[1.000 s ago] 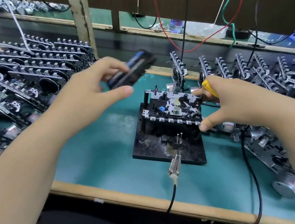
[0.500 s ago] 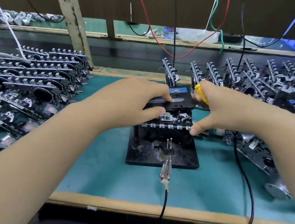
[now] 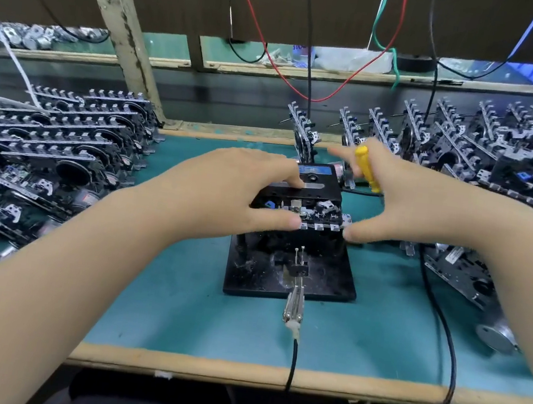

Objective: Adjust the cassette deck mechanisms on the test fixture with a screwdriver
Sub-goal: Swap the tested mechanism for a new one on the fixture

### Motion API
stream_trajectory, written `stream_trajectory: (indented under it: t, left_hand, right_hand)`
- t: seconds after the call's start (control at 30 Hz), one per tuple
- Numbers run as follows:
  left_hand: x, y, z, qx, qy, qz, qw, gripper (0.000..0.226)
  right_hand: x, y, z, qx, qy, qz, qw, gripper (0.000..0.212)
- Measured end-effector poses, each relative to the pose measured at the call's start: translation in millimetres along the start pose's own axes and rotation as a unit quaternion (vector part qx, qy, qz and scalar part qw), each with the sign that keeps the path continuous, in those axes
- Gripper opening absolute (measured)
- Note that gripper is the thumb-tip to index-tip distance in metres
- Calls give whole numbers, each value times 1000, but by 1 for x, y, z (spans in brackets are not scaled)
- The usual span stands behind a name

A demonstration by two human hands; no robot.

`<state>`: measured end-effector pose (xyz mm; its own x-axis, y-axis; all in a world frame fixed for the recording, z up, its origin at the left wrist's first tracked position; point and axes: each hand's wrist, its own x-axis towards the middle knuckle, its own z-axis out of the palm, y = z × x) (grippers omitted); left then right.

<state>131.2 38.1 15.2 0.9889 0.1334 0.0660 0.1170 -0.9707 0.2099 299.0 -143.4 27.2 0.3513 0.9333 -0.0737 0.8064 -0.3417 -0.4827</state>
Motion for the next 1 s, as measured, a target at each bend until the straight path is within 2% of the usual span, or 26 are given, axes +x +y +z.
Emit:
stream_trajectory:
  t: [0.1, 0.17, 0.27, 0.4, 0.53, 0.7, 0.77, 0.9, 1.0]
  left_hand:
    - [-3, -1, -1, -6, 5, 7, 1000, 56]
    - [-4, -1, -2, -12, 10, 13, 1000, 56]
    - [-3, -2, -3, -12, 11, 10, 1000, 55]
    - [-1, -3, -2, -9, 15, 15, 1000, 51]
    - [-11, -11, 15, -54, 45, 19, 997, 47]
    - [-27, -3, 45, -79, 85, -29, 993, 89]
    - [-29, 7, 57, -131, 119, -53, 983, 94]
    - [-22, 20, 82, -244, 228, -98, 938, 72]
    - [-18, 23, 92, -292, 274, -103, 911, 69]
  right_hand:
    - [-12, -12, 18, 83, 127, -48, 987, 33]
    - [-15, -13, 37, 108, 208, -51, 971, 31]
    - [-15, -11, 58, 128, 265, -54, 954, 33]
    - [-11, -9, 63, 142, 292, -61, 944, 32]
    - [-11, -7, 64, 133, 294, -60, 945, 35]
    - [-14, -7, 65, 117, 292, -66, 947, 38]
    - [-14, -7, 65, 114, 291, -64, 948, 37]
    - [-14, -9, 65, 128, 294, -55, 946, 38]
    - [-15, -9, 65, 139, 292, -47, 945, 36]
